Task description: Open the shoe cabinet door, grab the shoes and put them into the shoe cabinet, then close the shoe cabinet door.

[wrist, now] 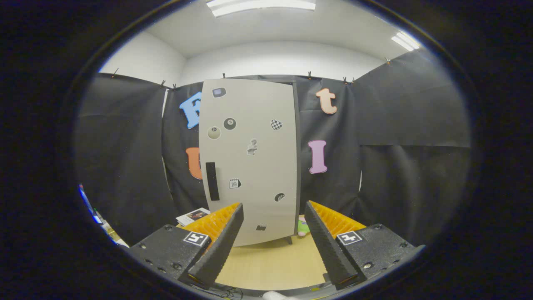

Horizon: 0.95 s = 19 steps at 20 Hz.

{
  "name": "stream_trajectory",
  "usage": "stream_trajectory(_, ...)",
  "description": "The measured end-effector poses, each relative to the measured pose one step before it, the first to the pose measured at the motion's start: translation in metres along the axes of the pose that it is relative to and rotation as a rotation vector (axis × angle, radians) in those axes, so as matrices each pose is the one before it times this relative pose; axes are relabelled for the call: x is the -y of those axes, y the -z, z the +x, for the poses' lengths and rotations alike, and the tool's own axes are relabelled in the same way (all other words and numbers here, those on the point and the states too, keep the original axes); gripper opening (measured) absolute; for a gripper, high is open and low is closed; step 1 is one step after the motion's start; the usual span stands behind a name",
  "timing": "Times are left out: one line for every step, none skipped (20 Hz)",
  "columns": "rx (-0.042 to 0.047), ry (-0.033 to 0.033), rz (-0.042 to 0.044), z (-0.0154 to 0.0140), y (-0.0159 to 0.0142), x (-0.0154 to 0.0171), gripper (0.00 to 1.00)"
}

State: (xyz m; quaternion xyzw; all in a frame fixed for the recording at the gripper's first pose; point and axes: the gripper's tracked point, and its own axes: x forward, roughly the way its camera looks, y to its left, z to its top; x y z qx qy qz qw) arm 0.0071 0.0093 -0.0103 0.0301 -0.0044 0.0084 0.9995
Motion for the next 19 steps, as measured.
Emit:
stream_trajectory(-0.00056,0.01624,-0.00048,-0.00336,-0.00027,0.00171,0.97)
stream_trajectory(0.00273,0.00986,-0.00318,-0.00329,0.00104,0.00115,0.97)
stream_trajectory(-0.00034,0.00648,-0.00521,-0.00266,0.00062,-0.00086,0.97)
stream_trajectory(-0.00084,0.00542,-0.0049,-0.00374,0.00157,0.00073,0.97)
stream_trajectory(0.00036,0.00578,-0.00166,-0.00293,0.00038,0.00009,0.97)
stream_trajectory(-0.00175,-0.00016,0.00171,-0.00164,0.00101,-0.00052,0.97)
stream_trajectory(0.00005,-0.00074,0.00144,-0.00158,0.00078,-0.00021,0.97)
stream_trajectory(-0.00078,0.00135,-0.00095,-0.00211,0.00075,0.00092,0.97)
stream_trajectory(0.00233,0.00526,-0.00106,-0.00145,-0.00039,0.00182,0.97)
stream_trajectory(-0.00031,0.002,-0.00037,-0.00199,0.00021,0.00125,0.97)
stream_trajectory(0.00317,-0.00258,0.00135,-0.00064,0.0007,-0.00066,0.97)
stream_trajectory(-0.00141,0.00112,-0.00078,-0.00119,0.00108,0.00017,0.97)
stream_trajectory(0.00631,-0.00732,-0.00444,-0.00165,-0.00141,-0.00072,0.97)
stream_trajectory(0.00372,-0.00635,-0.00543,-0.00179,-0.00052,-0.0008,0.97)
stream_trajectory(0.0047,-0.00868,-0.00351,-0.00074,-0.00083,-0.00189,0.97)
stream_trajectory(0.00287,0.00167,-0.00619,0.00012,-0.00011,0.00032,0.97)
stream_trajectory(-0.00281,0.00663,-0.00807,-0.00025,0.00079,0.00192,0.97)
stream_trajectory(-0.00164,0.00171,-0.00262,0.00006,0.00192,0.00021,0.97)
stream_trajectory(-0.0042,0.00065,0.00338,0.00034,0.00192,-0.00056,0.97)
